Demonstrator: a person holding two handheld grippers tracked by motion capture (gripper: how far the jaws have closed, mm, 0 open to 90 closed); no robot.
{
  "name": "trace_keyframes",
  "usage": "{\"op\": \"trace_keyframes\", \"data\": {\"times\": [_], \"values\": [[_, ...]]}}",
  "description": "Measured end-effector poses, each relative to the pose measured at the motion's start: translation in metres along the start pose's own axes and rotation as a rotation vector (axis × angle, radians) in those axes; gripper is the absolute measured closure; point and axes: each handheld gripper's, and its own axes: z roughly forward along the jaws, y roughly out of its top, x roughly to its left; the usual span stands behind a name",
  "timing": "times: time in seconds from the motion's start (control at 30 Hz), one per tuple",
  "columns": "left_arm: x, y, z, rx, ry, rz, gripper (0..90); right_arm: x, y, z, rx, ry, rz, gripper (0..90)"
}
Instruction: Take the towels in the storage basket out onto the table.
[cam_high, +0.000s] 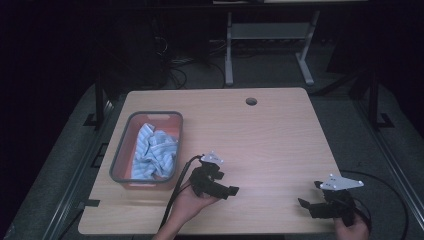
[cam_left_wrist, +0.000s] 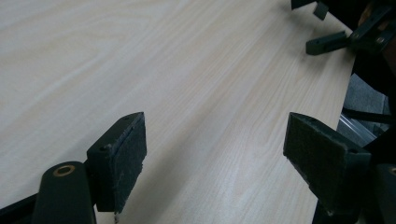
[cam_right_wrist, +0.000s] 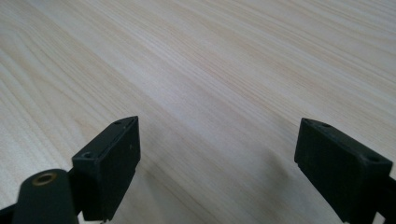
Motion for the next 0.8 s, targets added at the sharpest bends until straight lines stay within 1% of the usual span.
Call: {"op": "trace_keyframes", "data": {"times": [0.07, 0.13, 0.17, 0.2, 0.23, 0.3, 0.33, 0.43, 0.47, 0.5, 0.53, 0.57, 0.6, 0.67, 0.73, 0.8], "values": [[0.001, 0.004, -0.006, -0.013, 0.004, 0.000, 21.1, 0.001, 0.001, 0.000, 0.002, -0.002, -0.002, 13.7], [0.003, 0.009, -0.013, -0.010, 0.020, 0.009, 21.0, 0.001, 0.001, 0.000, 0.000, -0.008, -0.004, 13.7], [0.005, 0.011, -0.018, -0.011, 0.020, 0.008, 21.0, 0.001, 0.001, -0.001, 0.000, -0.007, -0.001, 13.7], [0.005, 0.011, -0.018, -0.011, 0.020, 0.008, 21.1, 0.001, 0.001, -0.001, 0.000, -0.007, -0.001, 13.7], [0.009, 0.016, -0.027, -0.015, 0.025, 0.009, 21.1, 0.001, 0.001, -0.002, 0.000, -0.007, 0.001, 13.7], [0.012, 0.019, -0.034, -0.019, 0.023, 0.000, 21.2, 0.001, 0.000, -0.002, 0.000, -0.013, -0.002, 13.7], [0.012, 0.019, -0.034, -0.019, 0.023, 0.000, 21.2, 0.001, 0.000, -0.002, 0.000, -0.013, -0.002, 13.7], [0.020, 0.024, -0.050, -0.008, 0.037, -0.006, 21.8, 0.002, 0.001, -0.003, -0.005, -0.011, -0.002, 13.7], [0.020, 0.024, -0.050, -0.008, 0.037, -0.006, 21.9, 0.003, 0.001, -0.003, -0.006, -0.012, -0.006, 13.7], [0.023, 0.025, -0.056, -0.008, 0.047, -0.013, 21.9, 0.003, 0.001, -0.004, -0.009, -0.013, -0.010, 13.7], [0.023, 0.025, -0.056, -0.008, 0.047, -0.013, 21.9, 0.003, 0.001, -0.004, -0.009, -0.013, -0.010, 13.7], [0.028, 0.027, -0.064, -0.014, 0.057, -0.024, 21.9, 0.004, 0.002, -0.004, -0.006, -0.007, -0.010, 13.7], [0.028, 0.027, -0.064, -0.014, 0.057, -0.024, 21.9, 0.004, 0.002, -0.004, -0.006, -0.007, -0.010, 13.7], [0.034, 0.030, -0.074, -0.015, 0.063, -0.035, 21.9, 0.006, 0.003, -0.003, -0.009, -0.009, -0.019, 13.7], [0.037, 0.031, -0.080, -0.021, 0.084, -0.037, 21.9, 0.007, 0.003, -0.003, -0.008, -0.009, -0.021, 13.7], [0.042, 0.032, -0.086, -0.038, 0.077, -0.059, 21.9, 0.007, 0.003, -0.002, -0.007, -0.007, -0.022, 13.7]]}}
